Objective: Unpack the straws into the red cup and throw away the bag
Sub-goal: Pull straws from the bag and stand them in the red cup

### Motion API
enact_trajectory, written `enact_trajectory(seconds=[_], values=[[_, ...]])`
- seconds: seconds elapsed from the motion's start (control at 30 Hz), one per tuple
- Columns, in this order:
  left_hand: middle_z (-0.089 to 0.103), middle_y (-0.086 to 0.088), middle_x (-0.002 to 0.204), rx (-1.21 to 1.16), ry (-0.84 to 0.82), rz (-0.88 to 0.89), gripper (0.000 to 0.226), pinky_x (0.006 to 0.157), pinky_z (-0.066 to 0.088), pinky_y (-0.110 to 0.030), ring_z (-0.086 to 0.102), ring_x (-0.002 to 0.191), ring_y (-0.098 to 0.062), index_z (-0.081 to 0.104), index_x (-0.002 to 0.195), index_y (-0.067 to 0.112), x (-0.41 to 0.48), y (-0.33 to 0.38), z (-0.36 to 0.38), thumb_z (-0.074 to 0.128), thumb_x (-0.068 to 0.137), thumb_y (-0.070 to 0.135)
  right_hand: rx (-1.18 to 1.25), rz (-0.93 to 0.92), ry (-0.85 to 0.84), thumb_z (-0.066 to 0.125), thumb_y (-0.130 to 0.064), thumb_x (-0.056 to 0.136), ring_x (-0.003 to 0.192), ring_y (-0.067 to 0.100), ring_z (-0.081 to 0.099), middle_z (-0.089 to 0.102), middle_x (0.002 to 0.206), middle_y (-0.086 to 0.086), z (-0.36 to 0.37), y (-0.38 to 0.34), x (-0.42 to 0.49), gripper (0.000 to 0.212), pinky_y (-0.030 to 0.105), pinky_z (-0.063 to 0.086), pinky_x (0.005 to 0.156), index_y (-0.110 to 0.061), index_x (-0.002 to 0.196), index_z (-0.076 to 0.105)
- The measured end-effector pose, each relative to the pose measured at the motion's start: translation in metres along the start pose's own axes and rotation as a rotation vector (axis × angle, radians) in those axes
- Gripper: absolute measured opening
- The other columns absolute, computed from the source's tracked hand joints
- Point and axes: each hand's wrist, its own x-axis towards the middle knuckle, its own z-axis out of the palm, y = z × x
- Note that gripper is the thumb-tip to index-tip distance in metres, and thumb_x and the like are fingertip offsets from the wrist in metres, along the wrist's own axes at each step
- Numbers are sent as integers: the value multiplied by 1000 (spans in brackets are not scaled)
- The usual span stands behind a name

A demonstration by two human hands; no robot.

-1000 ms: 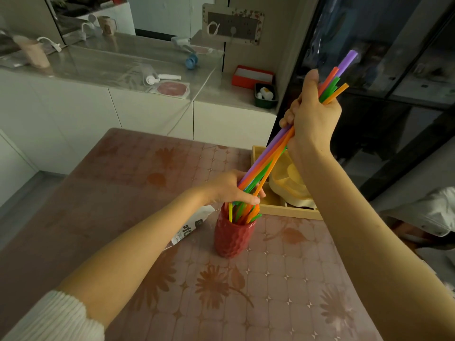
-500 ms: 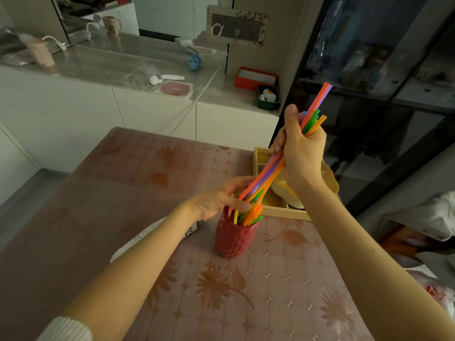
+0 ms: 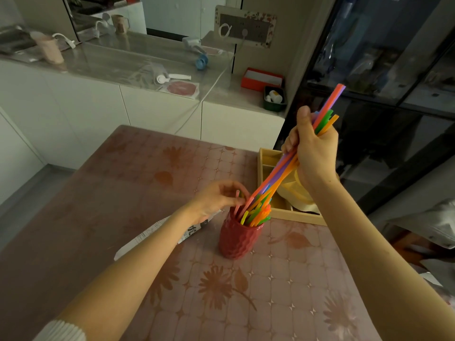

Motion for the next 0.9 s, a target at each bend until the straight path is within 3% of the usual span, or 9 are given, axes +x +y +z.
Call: enact_trajectory(seconds=[0.13, 0.2, 0.37, 0.5, 0.57, 0.63, 0.73, 0.83, 0.9], values=[[65, 1, 84, -82, 36, 3, 39, 66, 48, -20, 61, 80, -12, 59, 96, 3, 0, -6, 5, 51, 69, -24, -99, -28, -139, 53, -25, 95, 45, 19, 51, 54, 50, 1, 14, 16, -16, 31, 35, 48, 51, -25, 64, 51], [66, 3, 88, -133, 41, -10, 52, 69, 47, -21, 60, 81, -12, 56, 106, 4, -2, -9, 8, 47, 64, -24, -157, -17, -184, 56, -23, 94, 48, 22, 55, 58, 53, 10, 19, 31, -25, 32, 34, 50, 53, -20, 62, 52], [68, 16, 79, -153, -88, -54, 55, 74, 45, -17, 59, 78, -3, 58, 101, 28, -11, -4, 13, 51, 57, -5, -240, 173, -247, 62, -12, 90, 57, 16, 61, 61, 63, 13, 19, 64, -49, 23, 29, 55, 59, -8, 67, 56], [63, 14, 101, -82, -172, -100, 64, 81, 45, -16, 58, 98, -4, 47, 111, 35, -7, 0, 12, 62, 62, -3, -347, 252, -358, 68, -10, 84, 64, 20, 60, 60, 68, 13, 17, 65, -47, 18, 36, 54, 67, 3, 76, 59], [57, 15, 109, -1, -175, -114, 72, 85, 44, -17, 53, 106, -5, 40, 112, 40, -4, 2, 15, 71, 67, -6, -284, 298, -444, 72, -7, 80, 70, 18, 64, 63, 78, 12, 15, 53, -43, 16, 30, 56, 69, 3, 88, 62], [56, 16, 107, 56, -155, -127, 69, 84, 44, -13, 53, 104, -1, 42, 107, 40, -3, 4, 16, 74, 67, -5, -177, 336, -493, 73, -5, 78, 74, 13, 66, 65, 89, 7, 11, 41, -39, 25, 23, 57, 69, -7, 100, 61], [62, 7, 112, 68, -150, -162, 62, 91, 44, -22, 57, 107, -9, 51, 110, 31, -1, 1, 16, 78, 64, -1, -104, 288, -469, 73, -8, 77, 89, 15, 68, 67, 100, 3, 7, 30, -32, 36, 24, 56, 76, -11, 110, 59], [65, 4, 109, 98, -127, -176, 51, 91, 46, -22, 60, 103, -10, 56, 113, 24, 0, 2, 18, 76, 70, 5, -250, 190, -448, 69, -14, 83, 92, 10, 68, 69, 100, 0, 7, 25, -30, 27, 23, 56, 79, -14, 108, 60], [64, 10, 100, 147, -114, -190, 36, 84, 44, -15, 58, 97, -6, 59, 104, 27, 0, 5, 21, 73, 75, 11, -380, 86, -477, 66, -17, 86, 87, 1, 66, 68, 96, -5, 10, 22, -32, 23, 16, 54, 76, -17, 108, 61]])
